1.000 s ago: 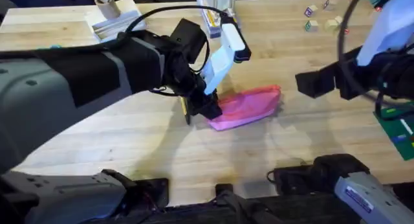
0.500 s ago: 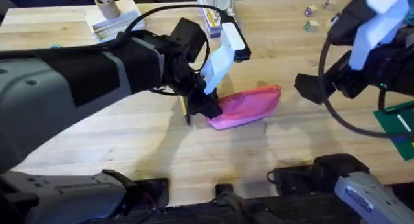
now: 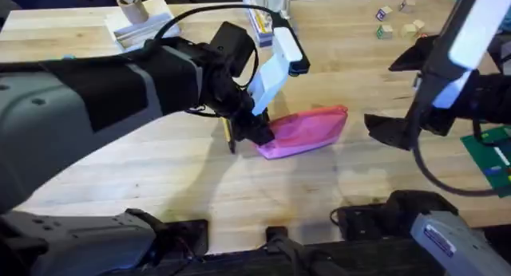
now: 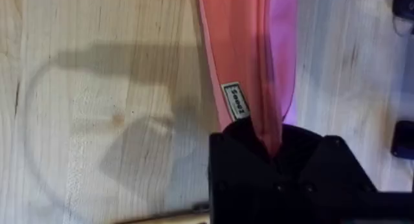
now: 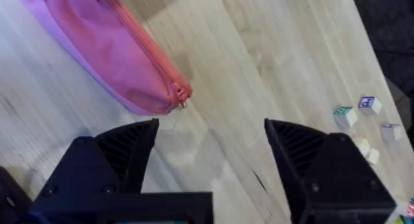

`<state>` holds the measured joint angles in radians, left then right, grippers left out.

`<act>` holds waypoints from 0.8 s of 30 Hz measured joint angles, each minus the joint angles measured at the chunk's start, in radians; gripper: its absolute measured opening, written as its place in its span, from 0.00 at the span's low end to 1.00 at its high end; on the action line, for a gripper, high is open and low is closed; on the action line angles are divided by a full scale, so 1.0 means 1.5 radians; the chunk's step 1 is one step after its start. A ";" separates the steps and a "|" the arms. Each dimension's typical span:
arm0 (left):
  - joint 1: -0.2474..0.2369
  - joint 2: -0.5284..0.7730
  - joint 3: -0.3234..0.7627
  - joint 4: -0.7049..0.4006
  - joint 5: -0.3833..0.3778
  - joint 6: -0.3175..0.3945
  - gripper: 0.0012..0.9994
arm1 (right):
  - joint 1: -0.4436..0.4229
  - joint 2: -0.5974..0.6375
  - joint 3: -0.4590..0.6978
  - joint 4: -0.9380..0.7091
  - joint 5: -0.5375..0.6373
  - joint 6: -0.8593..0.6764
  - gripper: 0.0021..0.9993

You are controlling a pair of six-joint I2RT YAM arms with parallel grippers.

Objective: Unzip the bag, pick up the pens from the table one at a time and place them inside, then zip the bag closed.

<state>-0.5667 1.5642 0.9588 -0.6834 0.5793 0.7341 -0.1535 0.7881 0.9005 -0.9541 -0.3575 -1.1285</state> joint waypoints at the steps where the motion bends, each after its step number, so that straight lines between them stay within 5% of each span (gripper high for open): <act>1: 0.000 0.000 0.000 0.000 0.000 0.000 0.04 | -0.019 0.009 0.000 -0.005 -0.021 -0.020 1.00; 11: 0.000 0.000 0.000 0.000 0.000 0.000 0.04 | -0.146 0.117 0.000 -0.042 -0.176 -0.175 1.00; 24: 0.000 0.000 0.000 0.000 0.000 0.000 0.04 | -0.162 0.261 0.000 -0.077 -0.233 -0.341 1.00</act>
<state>-0.5667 1.5642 0.9588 -0.6834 0.5793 0.7341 -0.3958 1.1790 0.9005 -1.0694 -0.7074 -1.6393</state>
